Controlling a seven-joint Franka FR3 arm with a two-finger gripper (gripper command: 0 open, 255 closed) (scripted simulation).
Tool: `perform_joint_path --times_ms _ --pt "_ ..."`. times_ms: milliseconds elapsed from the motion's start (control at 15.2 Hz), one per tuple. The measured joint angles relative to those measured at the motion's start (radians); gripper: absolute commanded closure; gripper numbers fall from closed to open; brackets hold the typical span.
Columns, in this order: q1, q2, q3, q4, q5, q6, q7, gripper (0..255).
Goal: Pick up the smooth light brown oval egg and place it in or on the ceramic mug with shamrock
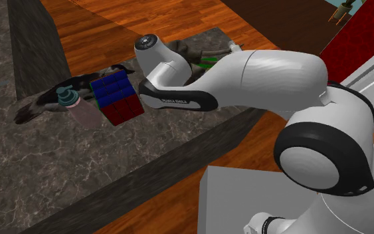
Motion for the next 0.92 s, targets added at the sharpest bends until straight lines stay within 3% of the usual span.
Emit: perform_joint_path --times_ms 726,792,924 --pt "0.006 0.036 -0.016 -0.012 -0.024 0.044 0.012 0" --pt "0.006 0.036 -0.016 -0.012 -0.024 0.044 0.012 255" --pt "0.006 0.036 -0.015 -0.012 -0.024 0.044 0.012 255"
